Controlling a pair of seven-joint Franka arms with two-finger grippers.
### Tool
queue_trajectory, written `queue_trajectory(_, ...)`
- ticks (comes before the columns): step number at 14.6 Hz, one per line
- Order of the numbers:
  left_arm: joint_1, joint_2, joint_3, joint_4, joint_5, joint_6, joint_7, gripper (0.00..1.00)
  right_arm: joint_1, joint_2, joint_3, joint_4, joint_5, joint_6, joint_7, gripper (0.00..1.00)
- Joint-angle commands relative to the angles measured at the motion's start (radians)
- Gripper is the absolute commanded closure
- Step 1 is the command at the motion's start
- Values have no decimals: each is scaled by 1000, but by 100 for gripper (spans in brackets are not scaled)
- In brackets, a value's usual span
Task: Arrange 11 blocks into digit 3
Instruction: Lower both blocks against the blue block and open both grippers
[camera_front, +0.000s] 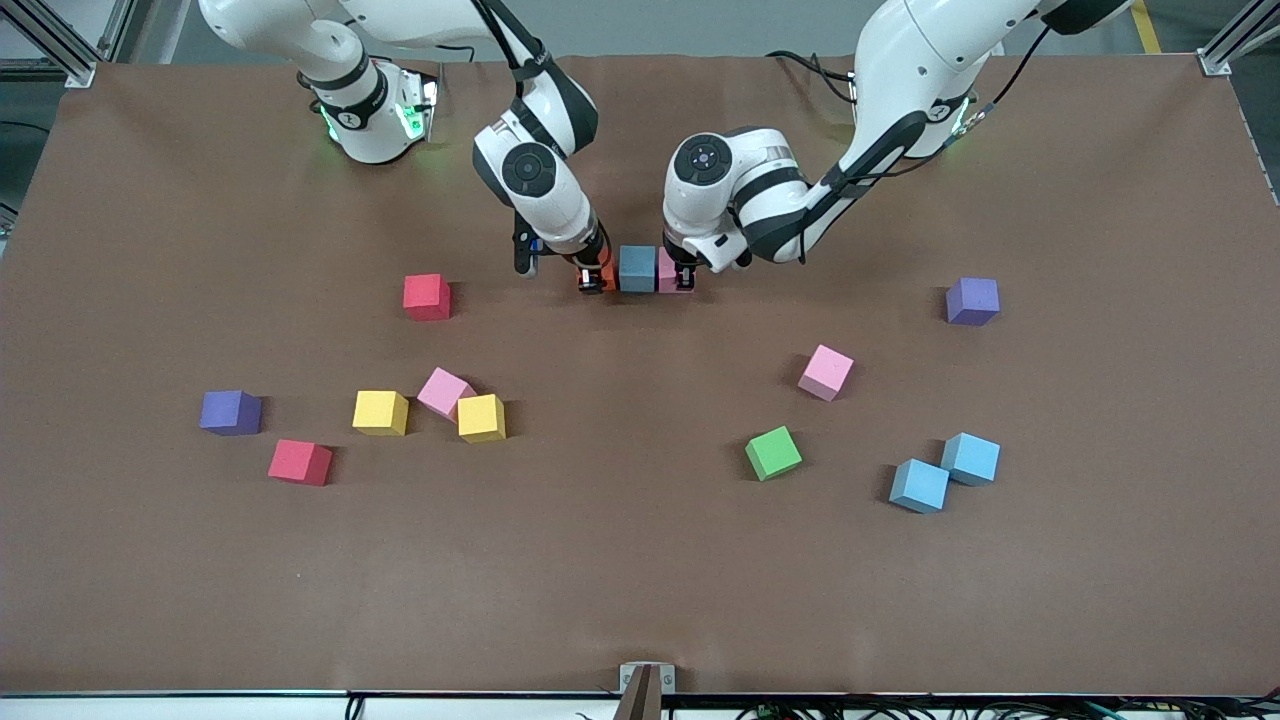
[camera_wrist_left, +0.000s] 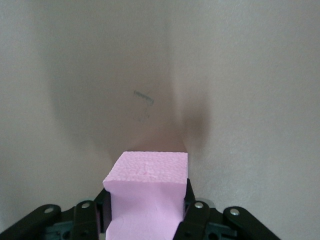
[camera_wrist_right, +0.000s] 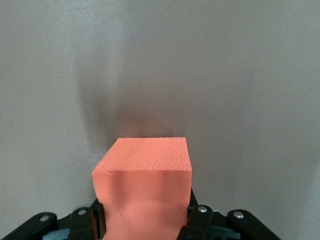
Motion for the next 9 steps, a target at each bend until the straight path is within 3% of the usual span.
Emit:
queue_trajectory(1, -30, 18, 2, 23, 53, 6, -194, 72, 17, 0, -1, -11, 30, 7, 22, 100)
queue_trajectory(9, -32, 22, 2, 26, 54, 5, -194, 67, 23, 0, -1, -4, 32, 13, 37, 100)
